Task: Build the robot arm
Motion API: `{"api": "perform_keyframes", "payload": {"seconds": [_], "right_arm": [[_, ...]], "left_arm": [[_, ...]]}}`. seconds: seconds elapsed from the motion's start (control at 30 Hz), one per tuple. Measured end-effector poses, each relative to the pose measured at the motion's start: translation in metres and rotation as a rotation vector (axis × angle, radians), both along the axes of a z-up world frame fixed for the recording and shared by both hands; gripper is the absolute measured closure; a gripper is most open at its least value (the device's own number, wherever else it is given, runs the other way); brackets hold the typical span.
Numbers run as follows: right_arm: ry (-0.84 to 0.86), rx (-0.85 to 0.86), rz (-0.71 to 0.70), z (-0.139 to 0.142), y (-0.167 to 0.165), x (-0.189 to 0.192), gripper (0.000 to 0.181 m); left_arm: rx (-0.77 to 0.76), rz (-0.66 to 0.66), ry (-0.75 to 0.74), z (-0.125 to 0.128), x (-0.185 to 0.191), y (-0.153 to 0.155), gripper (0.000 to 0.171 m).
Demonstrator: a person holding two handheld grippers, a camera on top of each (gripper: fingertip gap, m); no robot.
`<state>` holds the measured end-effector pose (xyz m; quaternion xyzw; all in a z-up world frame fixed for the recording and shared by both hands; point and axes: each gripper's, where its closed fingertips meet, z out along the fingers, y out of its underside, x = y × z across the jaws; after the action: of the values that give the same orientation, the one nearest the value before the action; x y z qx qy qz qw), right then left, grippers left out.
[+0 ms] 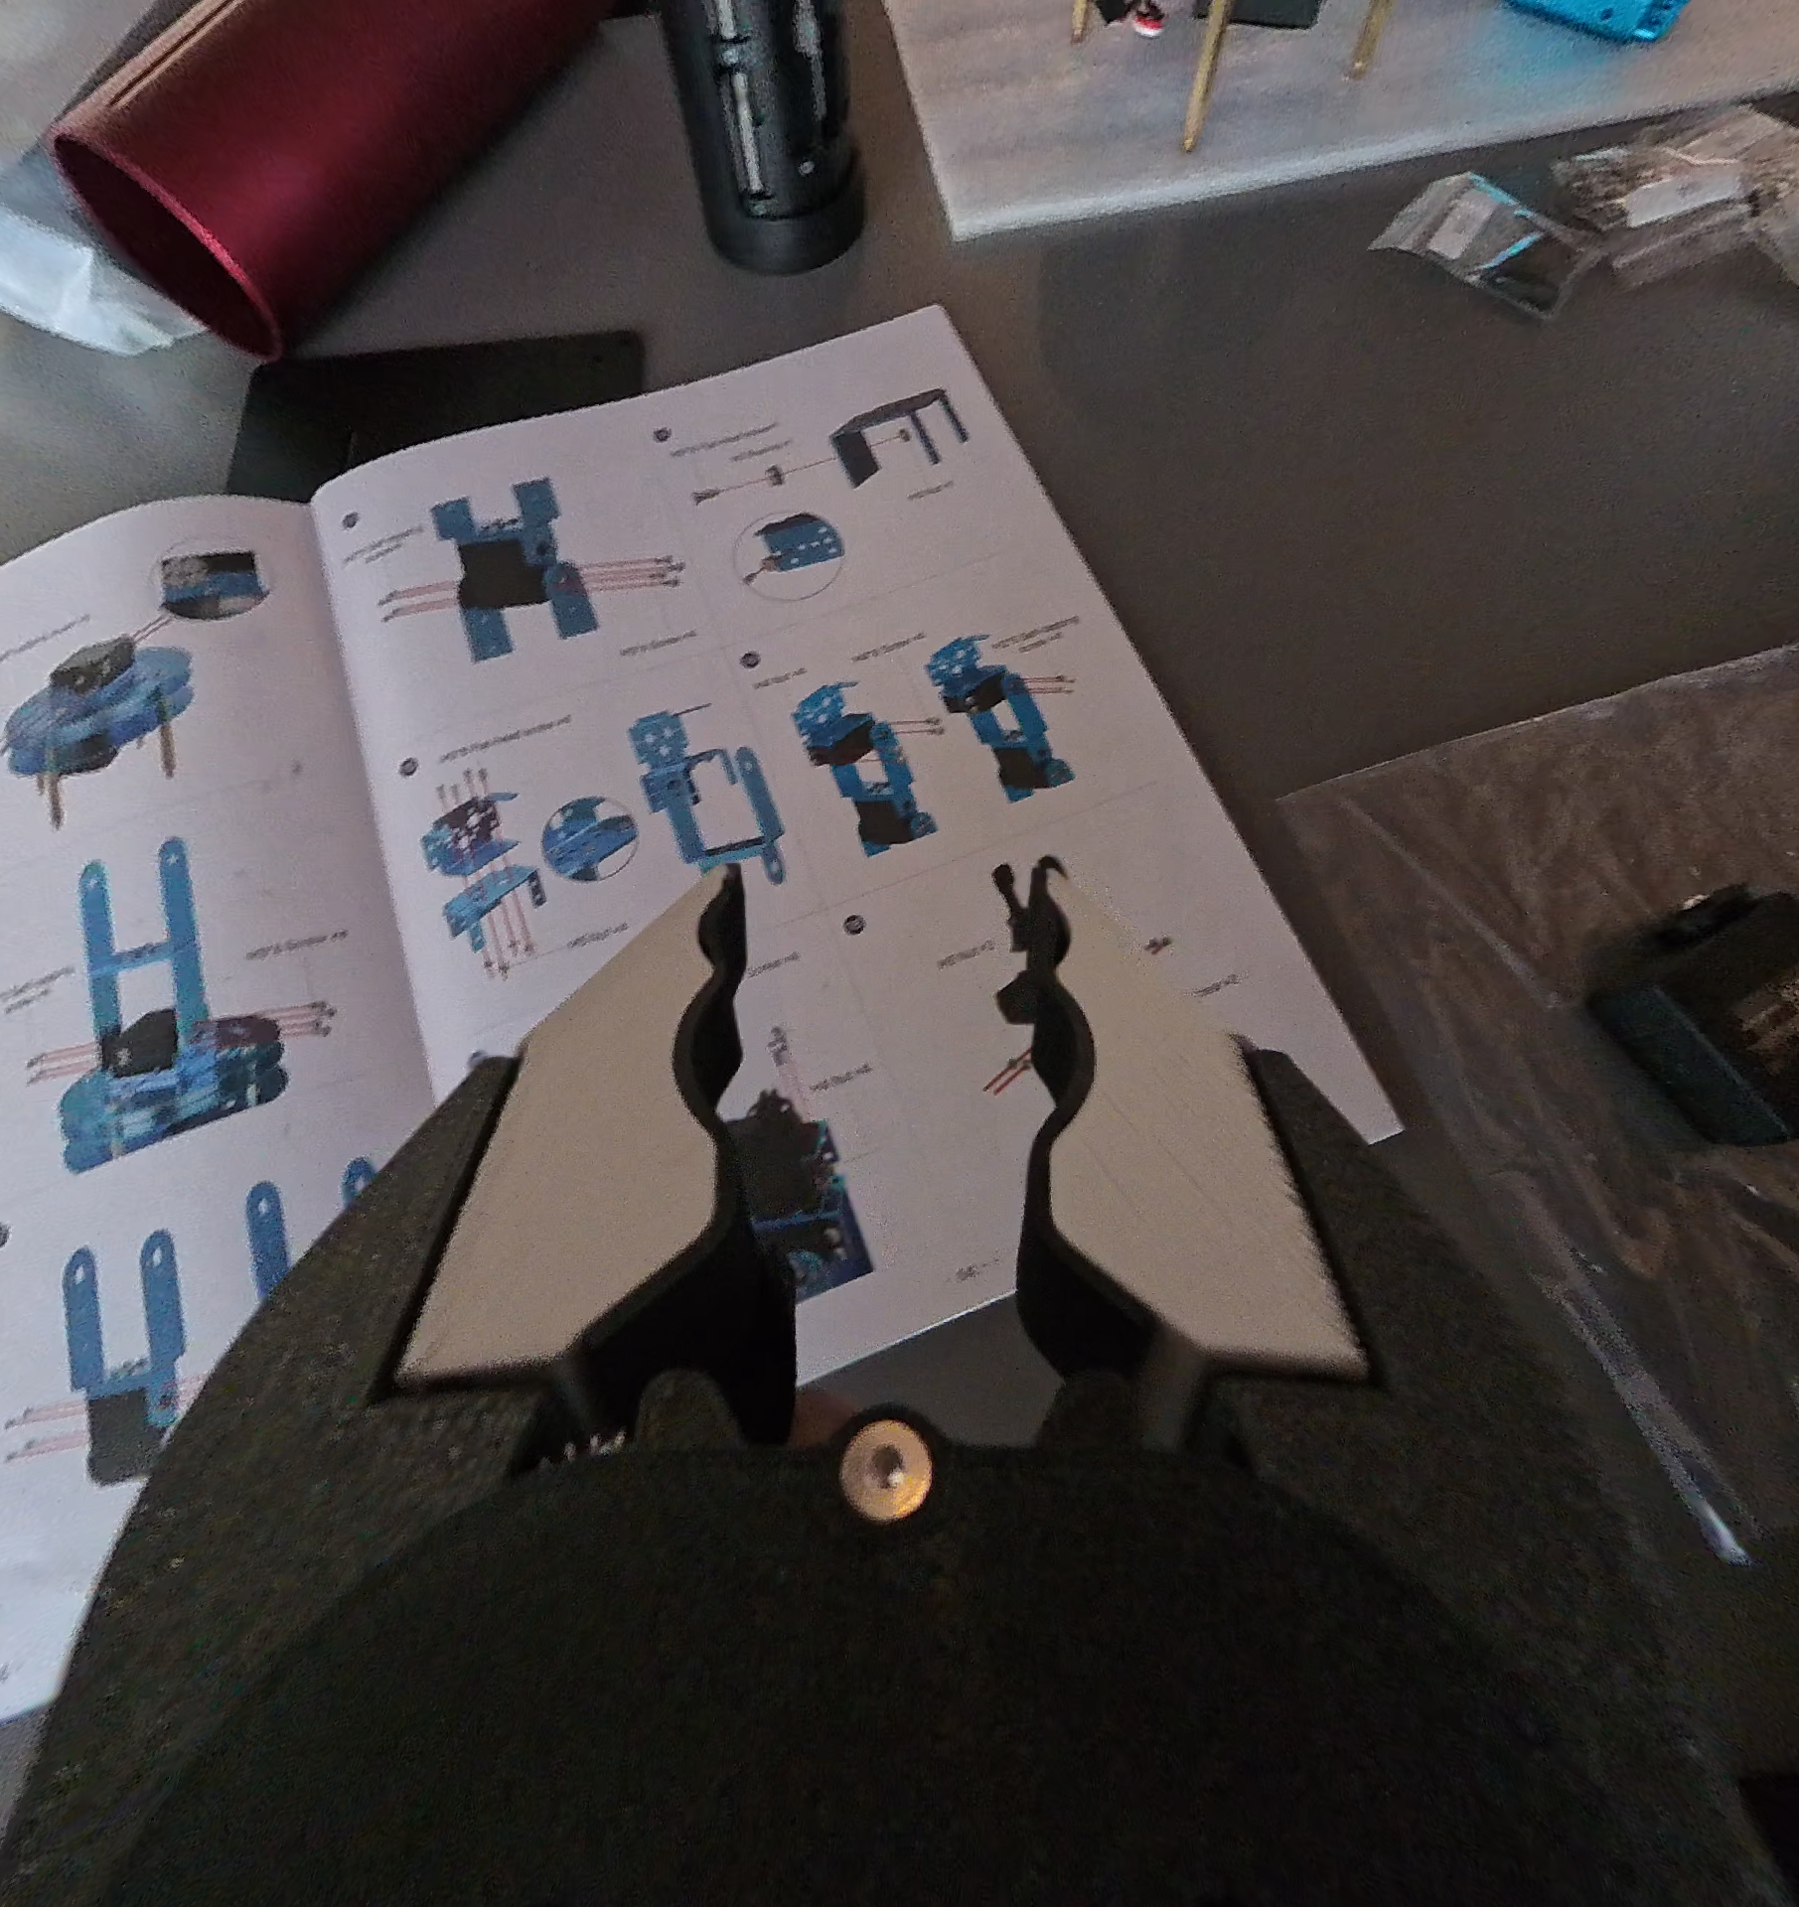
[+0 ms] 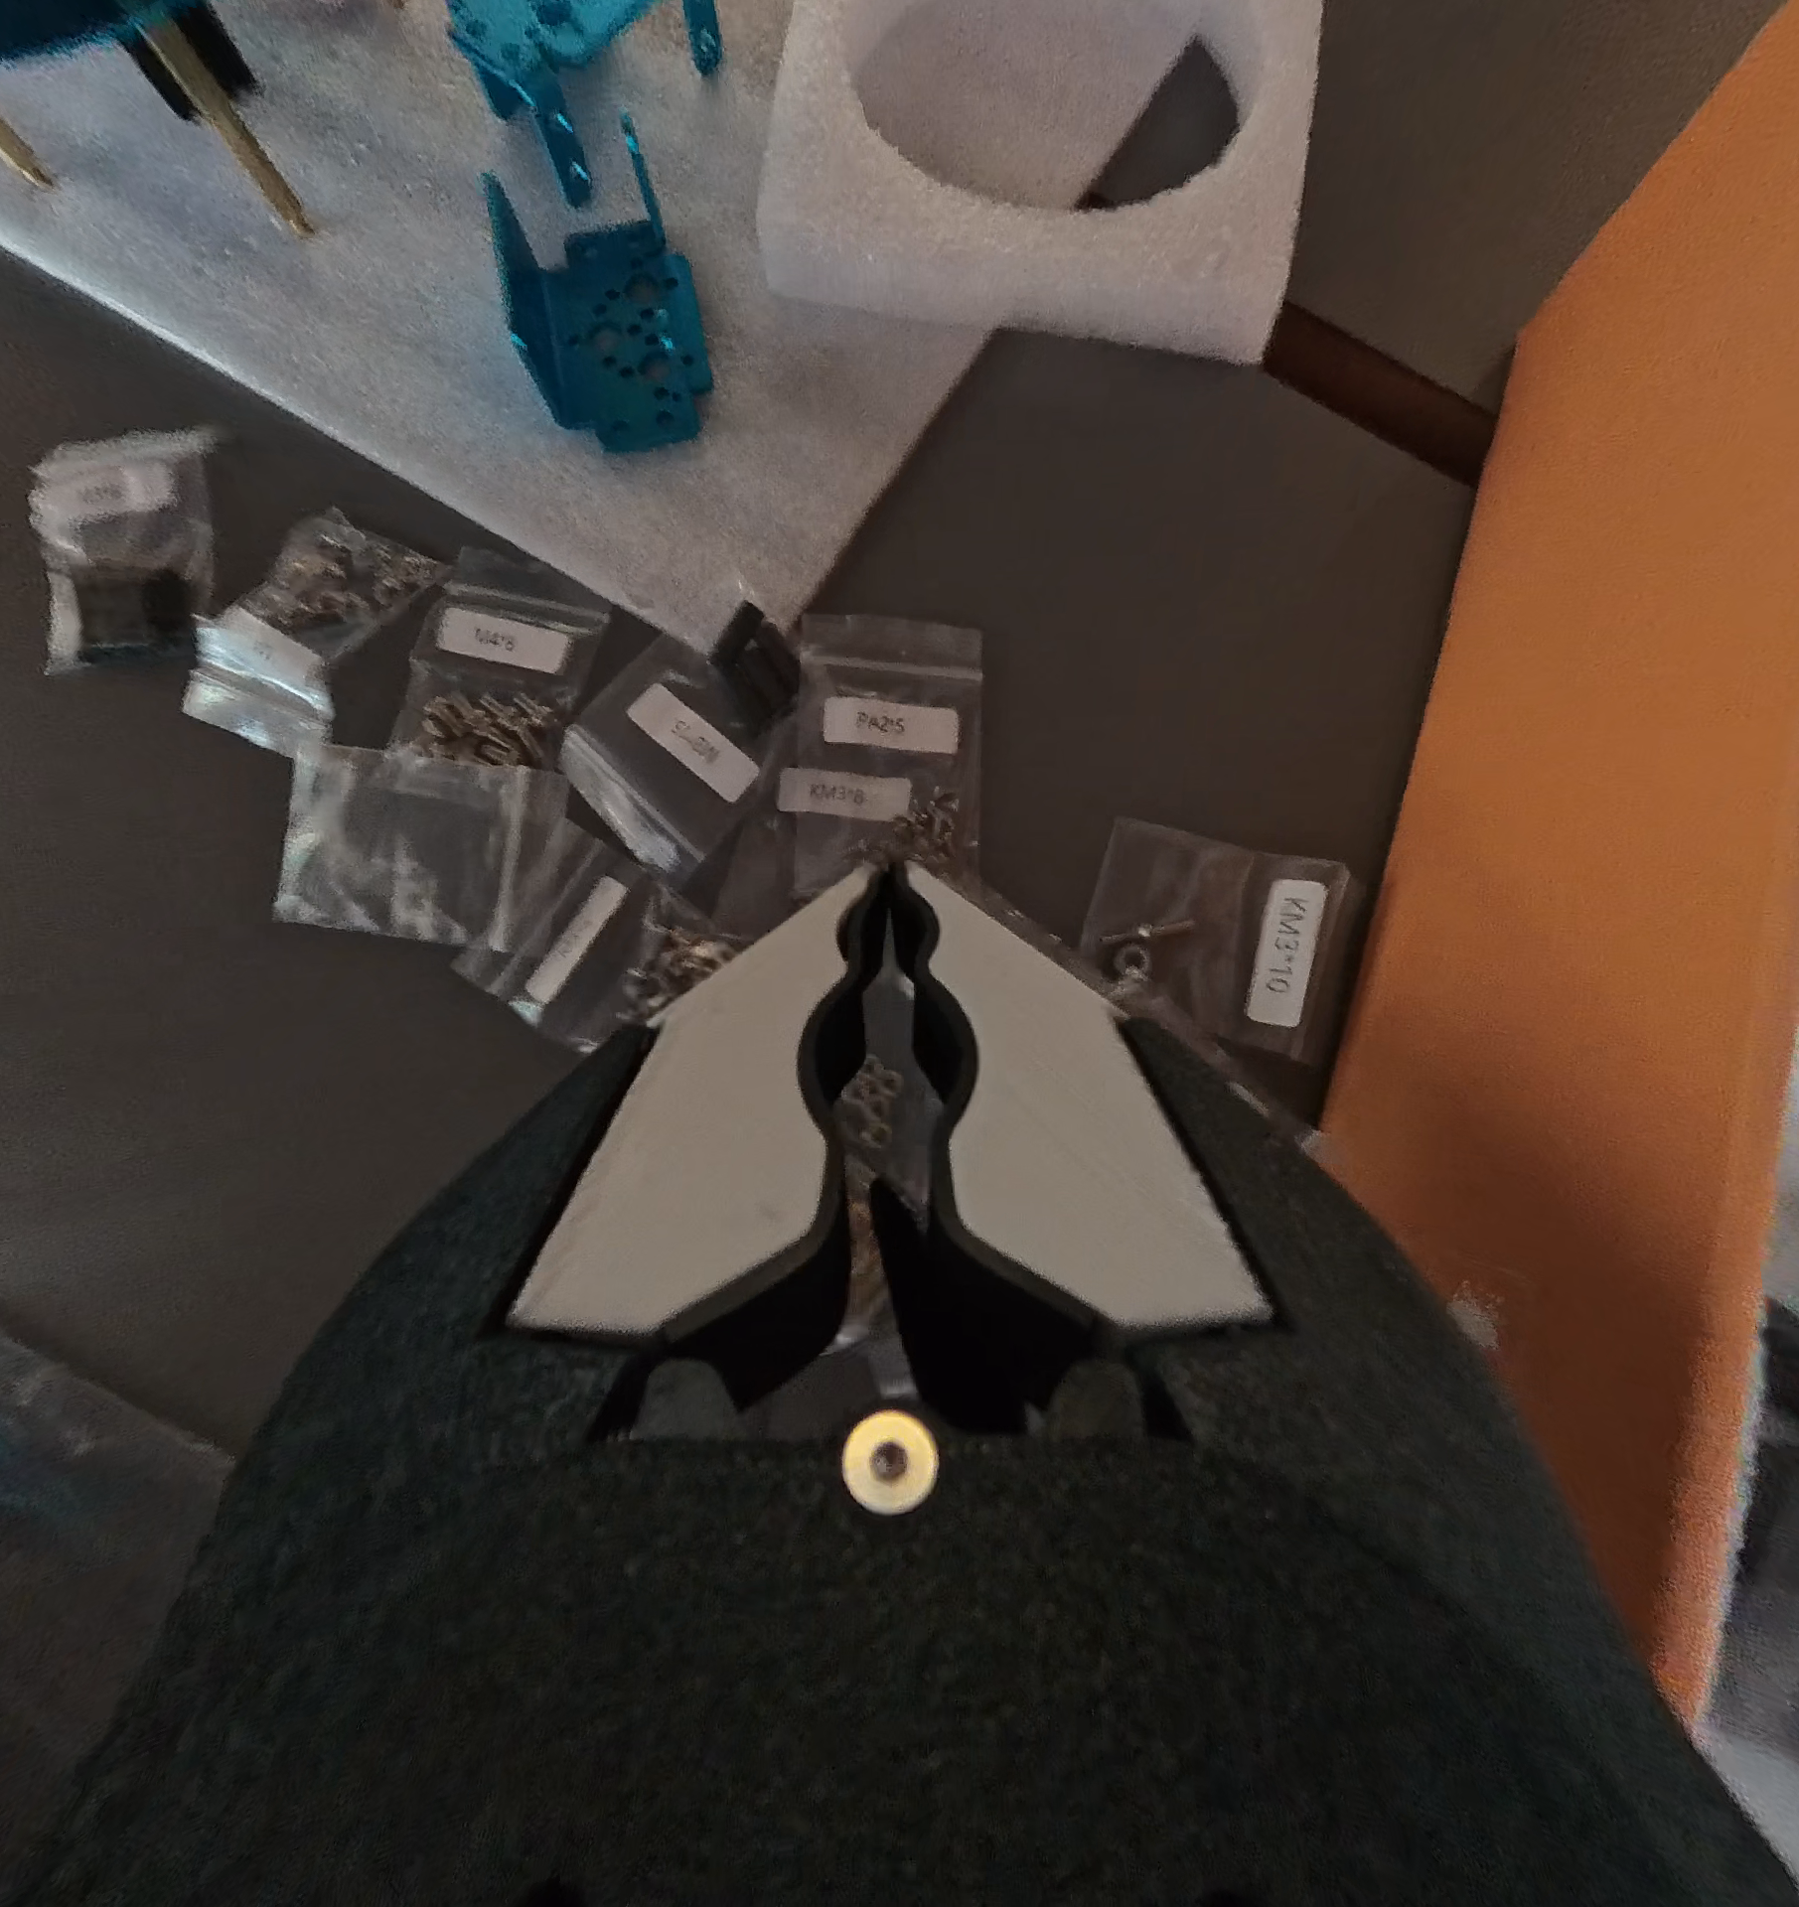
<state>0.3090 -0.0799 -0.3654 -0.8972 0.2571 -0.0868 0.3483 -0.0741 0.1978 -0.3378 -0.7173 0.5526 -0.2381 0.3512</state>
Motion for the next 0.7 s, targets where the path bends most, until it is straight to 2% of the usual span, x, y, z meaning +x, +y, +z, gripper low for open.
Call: {"api": "perform_keyframes", "payload": {"seconds": [0.03, 0.1, 0.13, 0.3, 0.63, 0.7], "right_arm": [[0.020, 0.034, 0.020, 0.004, 0.006, -0.003, 0.179], [0.040, 0.040, 0.029, 0.003, 0.017, 0.000, 0.138], [0.037, 0.028, 0.028, -0.001, 0.022, 0.005, 0.127], [0.045, -0.022, 0.046, -0.019, 0.033, 0.019, 0.137], [0.058, 0.030, 0.020, -0.019, 0.026, 0.023, 0.154], [0.039, 0.026, 0.015, -0.018, 0.024, 0.021, 0.164]], "left_arm": [[0.004, -0.015, -0.001, 0.001, 0.003, -0.004, 0.118], [0.010, -0.038, -0.005, 0.003, 0.008, -0.011, 0.118], [0.012, -0.046, -0.007, 0.003, 0.009, -0.014, 0.118], [0.018, -0.043, -0.014, 0.005, 0.002, -0.021, 0.118], [0.003, -0.018, -0.010, 0.001, -0.008, -0.015, 0.118], [0.003, -0.021, -0.013, 0.002, -0.007, -0.014, 0.118]]}}
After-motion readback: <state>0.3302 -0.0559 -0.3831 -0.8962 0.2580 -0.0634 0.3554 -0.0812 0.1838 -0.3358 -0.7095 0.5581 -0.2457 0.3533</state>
